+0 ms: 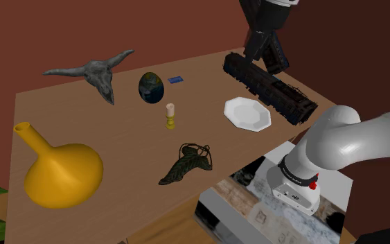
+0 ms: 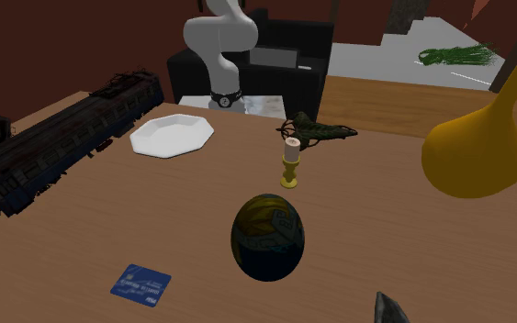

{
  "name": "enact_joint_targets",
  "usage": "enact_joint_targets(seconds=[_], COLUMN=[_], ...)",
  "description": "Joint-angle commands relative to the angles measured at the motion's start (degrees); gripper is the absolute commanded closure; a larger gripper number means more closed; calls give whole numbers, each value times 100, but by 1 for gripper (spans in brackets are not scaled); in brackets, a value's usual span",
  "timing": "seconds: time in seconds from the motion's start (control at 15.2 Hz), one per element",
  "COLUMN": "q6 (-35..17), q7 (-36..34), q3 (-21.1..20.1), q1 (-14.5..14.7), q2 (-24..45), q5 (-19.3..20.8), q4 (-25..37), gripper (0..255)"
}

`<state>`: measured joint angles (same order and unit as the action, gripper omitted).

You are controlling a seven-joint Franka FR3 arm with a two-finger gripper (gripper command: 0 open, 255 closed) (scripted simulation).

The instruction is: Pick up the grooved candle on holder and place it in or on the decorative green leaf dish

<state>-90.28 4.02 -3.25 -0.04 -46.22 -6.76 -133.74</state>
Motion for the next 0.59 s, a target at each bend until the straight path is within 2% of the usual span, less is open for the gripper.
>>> enact_joint_targets(seconds=[0.0, 0.53], q6=[0, -1320], q7=[0, -735], q3=[0, -766], q1=[0, 39], q2=[0, 1099], q5=[0, -209], q4=[0, -236], gripper=[0, 0])
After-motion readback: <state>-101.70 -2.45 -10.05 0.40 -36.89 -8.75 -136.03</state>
